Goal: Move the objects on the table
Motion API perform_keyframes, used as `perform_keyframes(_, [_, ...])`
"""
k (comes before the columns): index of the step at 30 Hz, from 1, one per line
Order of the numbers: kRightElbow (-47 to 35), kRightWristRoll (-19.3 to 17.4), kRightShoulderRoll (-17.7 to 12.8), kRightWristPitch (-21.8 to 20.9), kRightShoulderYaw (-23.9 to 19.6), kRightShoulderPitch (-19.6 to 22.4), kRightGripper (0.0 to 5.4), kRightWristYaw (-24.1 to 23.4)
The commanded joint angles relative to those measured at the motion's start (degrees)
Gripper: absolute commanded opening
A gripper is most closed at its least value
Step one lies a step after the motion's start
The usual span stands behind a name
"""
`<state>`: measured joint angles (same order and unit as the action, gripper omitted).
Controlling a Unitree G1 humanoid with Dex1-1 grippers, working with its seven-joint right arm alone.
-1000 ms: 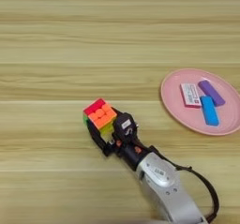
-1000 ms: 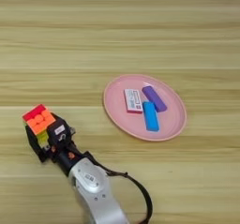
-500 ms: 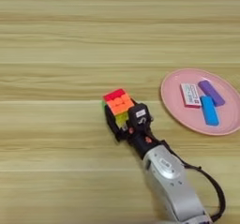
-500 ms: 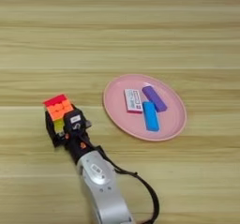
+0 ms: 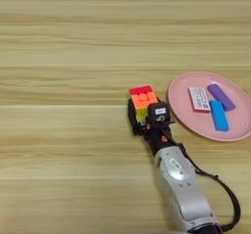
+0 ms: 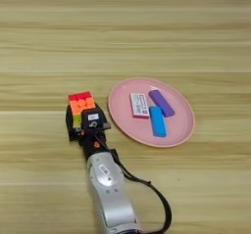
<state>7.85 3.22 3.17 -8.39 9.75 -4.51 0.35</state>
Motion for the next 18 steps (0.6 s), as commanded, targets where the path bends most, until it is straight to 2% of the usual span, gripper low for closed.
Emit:
perform_keyframes(1, [-0.5,1.1,0.7,-0.5,0.4,1.0,4.17,-0.8])
perform_keyframes(9, [-1.5,2.3,0.6,-1.3,0.6,0.7,5.36,-1.4])
perform_keyframes(18, [-3.8,2.8,0.4,-1.5,1.0,0.1,5.39,-1.5])
